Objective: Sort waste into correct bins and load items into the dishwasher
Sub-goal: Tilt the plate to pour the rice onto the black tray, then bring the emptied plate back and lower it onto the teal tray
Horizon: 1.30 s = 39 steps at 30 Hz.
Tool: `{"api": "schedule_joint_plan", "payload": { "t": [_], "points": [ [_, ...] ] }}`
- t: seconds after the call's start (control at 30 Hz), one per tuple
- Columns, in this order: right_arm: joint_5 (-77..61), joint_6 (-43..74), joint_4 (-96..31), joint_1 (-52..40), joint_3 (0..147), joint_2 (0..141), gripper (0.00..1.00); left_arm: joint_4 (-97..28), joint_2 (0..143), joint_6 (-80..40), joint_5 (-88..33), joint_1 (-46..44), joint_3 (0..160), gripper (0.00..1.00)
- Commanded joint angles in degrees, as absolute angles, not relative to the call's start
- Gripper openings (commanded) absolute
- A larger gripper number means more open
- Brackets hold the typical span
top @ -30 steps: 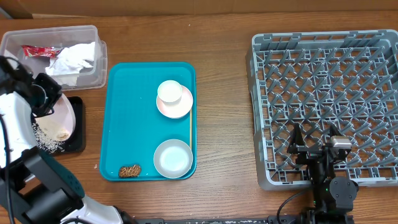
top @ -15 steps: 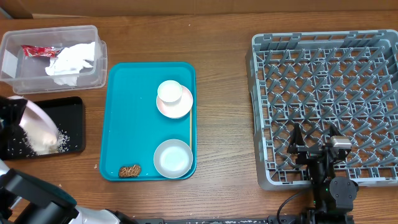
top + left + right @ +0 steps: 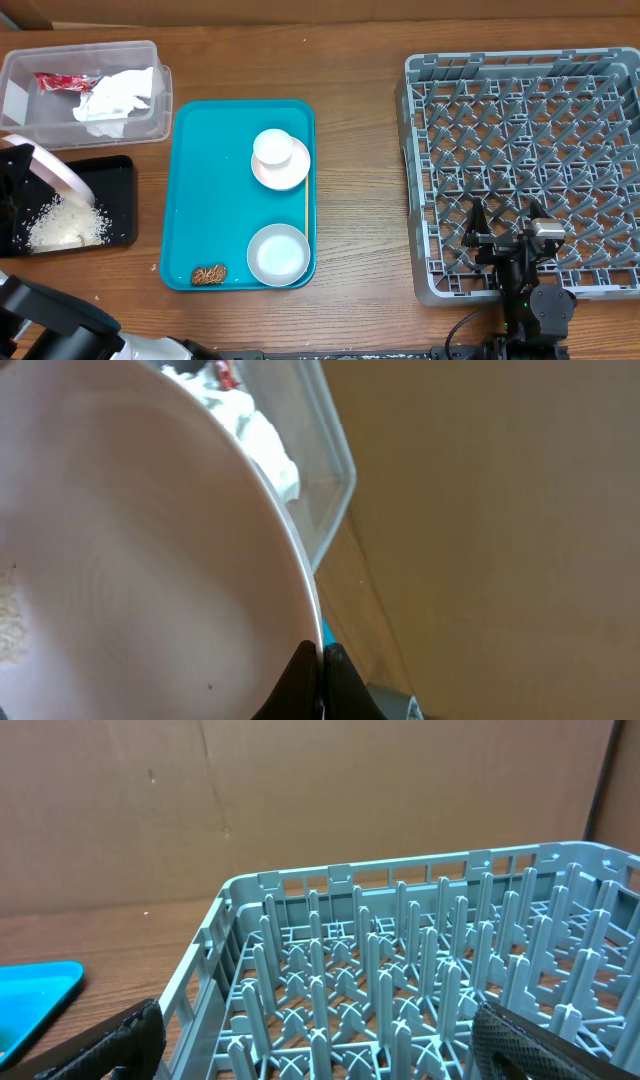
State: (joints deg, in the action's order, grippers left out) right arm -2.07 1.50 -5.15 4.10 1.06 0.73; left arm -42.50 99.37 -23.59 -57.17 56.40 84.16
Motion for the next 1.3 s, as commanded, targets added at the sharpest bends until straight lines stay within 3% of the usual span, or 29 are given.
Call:
{"api": "schedule_joint_plan", "payload": {
  "t": [0.0,0.53,0.63,0.73,0.8,0.93,1.13,1.27],
  "points": [
    [-1.5,1.5,-4.8,4.2,0.4,0.2,1.0,-42.9,97.7,-19.7,-59.7,57.0,86.0,0.04],
    [-1.5,1.5,-4.8,4.2,0.4,0.2,1.0,-47.3,97.8,-7.5,-62.7,58.6,86.0,0.04],
    [-1.5,1.5,-4.8,4.2,0.4,0.2,1.0,-49.6,97.8,-12.7,-57.4,58.6,86.0,0.04],
    [-1.5,1.5,-4.8,4.2,0.4,0.2,1.0,-49.4,97.8,-3.9,-64.3,58.5,85.9,0.04],
    [-1.5,1.5,-4.8,4.2,0.4,0.2,1.0,-49.8,97.9,-9.2,-63.1,58.5,85.9,0.04],
    [-1.5,1.5,-4.8,4.2,0.4,0.2,1.0,-52.5,98.1,-7.7,-61.2,58.5,85.9,0.04],
    [-1.5,1.5,-4.8,4.2,0.4,0.2,1.0,-55.5,98.1,-3.7,-66.0,58.4,85.9,0.04],
    [-1.5,1.5,-4.8,4.2,0.4,0.2,1.0,-55.4,97.5,1.5,-79.3,58.4,86.0,0.04]
  ]
}}
